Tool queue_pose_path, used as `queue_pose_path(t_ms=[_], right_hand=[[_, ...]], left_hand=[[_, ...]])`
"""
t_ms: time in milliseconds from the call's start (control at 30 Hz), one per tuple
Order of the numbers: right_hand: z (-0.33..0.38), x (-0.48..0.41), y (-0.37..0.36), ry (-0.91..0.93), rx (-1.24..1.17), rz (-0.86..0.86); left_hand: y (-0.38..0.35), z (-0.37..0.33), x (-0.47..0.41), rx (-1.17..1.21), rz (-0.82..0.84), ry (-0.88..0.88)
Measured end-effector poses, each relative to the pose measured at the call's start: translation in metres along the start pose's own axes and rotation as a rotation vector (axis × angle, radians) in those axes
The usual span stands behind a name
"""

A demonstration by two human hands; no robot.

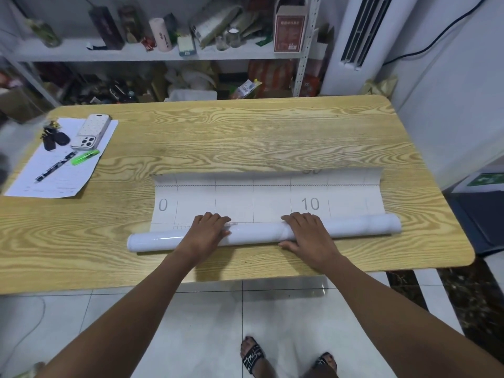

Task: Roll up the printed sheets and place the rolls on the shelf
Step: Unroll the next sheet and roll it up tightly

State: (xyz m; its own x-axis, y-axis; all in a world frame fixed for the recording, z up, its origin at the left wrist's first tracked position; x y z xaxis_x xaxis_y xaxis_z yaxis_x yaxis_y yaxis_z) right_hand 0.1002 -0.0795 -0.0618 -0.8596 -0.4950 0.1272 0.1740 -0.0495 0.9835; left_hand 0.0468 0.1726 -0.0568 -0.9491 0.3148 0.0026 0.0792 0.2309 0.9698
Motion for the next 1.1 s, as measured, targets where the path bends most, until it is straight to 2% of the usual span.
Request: queue_pose_path(t_ms=[200,500,1100], right_hand=[[-0.001,-0.002,0.003,0.007,-0.039,-0.04],[0.0,-0.005,0.003,-0.005,-0.036,-0.086],[0.007,-0.006,0.007,-0.033,0.019,-0.058]], left_hand=[[0.003,-0.002,-0.001,0.011,0.003,0.003],[-0.005,-0.001,0.001,-0.047,-0.082,-0.044],[-0.004,0.001,0.0,-0.022,-0.096,-0.09]])
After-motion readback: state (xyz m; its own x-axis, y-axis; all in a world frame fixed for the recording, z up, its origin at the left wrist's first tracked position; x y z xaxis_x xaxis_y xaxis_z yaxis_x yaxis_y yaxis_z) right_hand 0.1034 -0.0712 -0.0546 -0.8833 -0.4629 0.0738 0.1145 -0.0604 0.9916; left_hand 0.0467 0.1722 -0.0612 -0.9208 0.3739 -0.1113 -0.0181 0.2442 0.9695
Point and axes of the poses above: each hand's wrist, its own x-axis away from the middle knuckle, its own y-axis out of the back of the hand, z = x × y, the point moved 3 cm from there along -x, towards the middle knuckle, and after that the axes turned 7 degrees about -y, right-handed, at the moved point
